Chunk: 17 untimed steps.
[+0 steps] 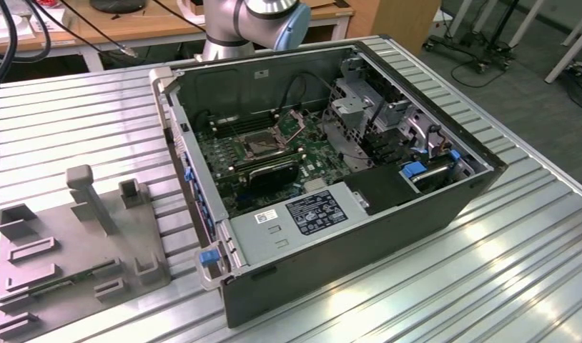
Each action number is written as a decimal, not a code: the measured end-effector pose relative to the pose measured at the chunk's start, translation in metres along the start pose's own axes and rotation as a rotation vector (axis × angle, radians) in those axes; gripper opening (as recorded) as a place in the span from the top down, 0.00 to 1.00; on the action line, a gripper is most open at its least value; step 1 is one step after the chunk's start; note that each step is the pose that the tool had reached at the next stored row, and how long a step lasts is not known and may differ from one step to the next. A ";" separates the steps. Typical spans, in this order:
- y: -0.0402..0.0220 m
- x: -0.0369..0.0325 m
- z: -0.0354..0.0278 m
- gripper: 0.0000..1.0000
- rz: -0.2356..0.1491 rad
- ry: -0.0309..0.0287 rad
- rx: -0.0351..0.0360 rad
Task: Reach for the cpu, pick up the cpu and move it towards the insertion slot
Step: 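Pick up the cpu and move it towards the insertion slot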
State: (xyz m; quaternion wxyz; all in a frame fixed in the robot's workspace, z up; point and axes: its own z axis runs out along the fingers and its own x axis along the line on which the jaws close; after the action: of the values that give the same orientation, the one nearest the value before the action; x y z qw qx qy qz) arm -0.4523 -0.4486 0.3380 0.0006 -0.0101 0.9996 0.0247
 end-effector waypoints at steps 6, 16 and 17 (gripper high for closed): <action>0.0001 0.0000 -0.0017 0.45 0.000 -0.0004 0.0008; 0.0002 -0.0015 -0.0034 0.45 0.000 -0.0001 0.0022; 0.0002 -0.0025 -0.0033 0.45 0.000 -0.0002 0.0022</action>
State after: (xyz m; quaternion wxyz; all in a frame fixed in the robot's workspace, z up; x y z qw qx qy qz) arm -0.4498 -0.4484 0.3413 0.0007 -0.0101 0.9997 0.0237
